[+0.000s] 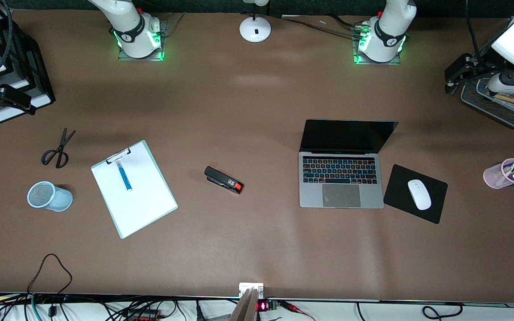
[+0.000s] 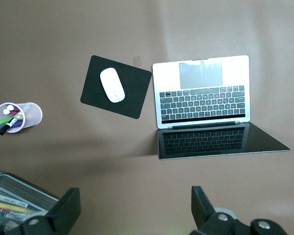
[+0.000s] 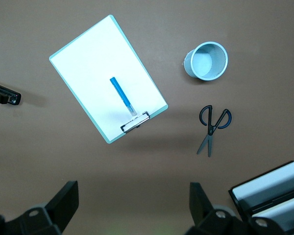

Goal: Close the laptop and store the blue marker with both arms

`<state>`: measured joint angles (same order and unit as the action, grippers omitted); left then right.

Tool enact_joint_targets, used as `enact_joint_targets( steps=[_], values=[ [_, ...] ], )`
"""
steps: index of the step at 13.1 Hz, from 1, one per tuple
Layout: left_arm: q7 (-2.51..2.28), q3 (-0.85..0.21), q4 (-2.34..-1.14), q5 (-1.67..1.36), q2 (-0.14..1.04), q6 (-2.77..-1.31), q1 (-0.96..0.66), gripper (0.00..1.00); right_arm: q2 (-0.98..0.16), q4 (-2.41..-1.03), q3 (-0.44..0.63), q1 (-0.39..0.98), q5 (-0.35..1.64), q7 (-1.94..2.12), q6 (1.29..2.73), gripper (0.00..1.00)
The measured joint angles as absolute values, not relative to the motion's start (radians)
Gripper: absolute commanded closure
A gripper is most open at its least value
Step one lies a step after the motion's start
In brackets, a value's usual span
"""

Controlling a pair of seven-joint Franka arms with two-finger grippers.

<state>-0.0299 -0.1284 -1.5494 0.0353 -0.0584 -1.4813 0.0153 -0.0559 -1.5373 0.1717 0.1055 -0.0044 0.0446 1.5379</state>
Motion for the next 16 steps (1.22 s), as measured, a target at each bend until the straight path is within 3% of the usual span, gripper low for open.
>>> enact_joint_targets(
  steps=[10, 16],
  values=[
    [-0.030, -0.129, -1.583, -0.012, -0.056, -1.500, 0.017, 0.00, -0.069, -1.541, 0.169, 0.108, -0.003, 0.045, 1.565, 0.00],
    [-0.030, -0.159, -1.694, -0.024, -0.054, -1.539, 0.012, 0.00, -0.180, -1.546, 0.162, 0.124, 0.005, 0.045, 1.644, 0.00]
  ],
)
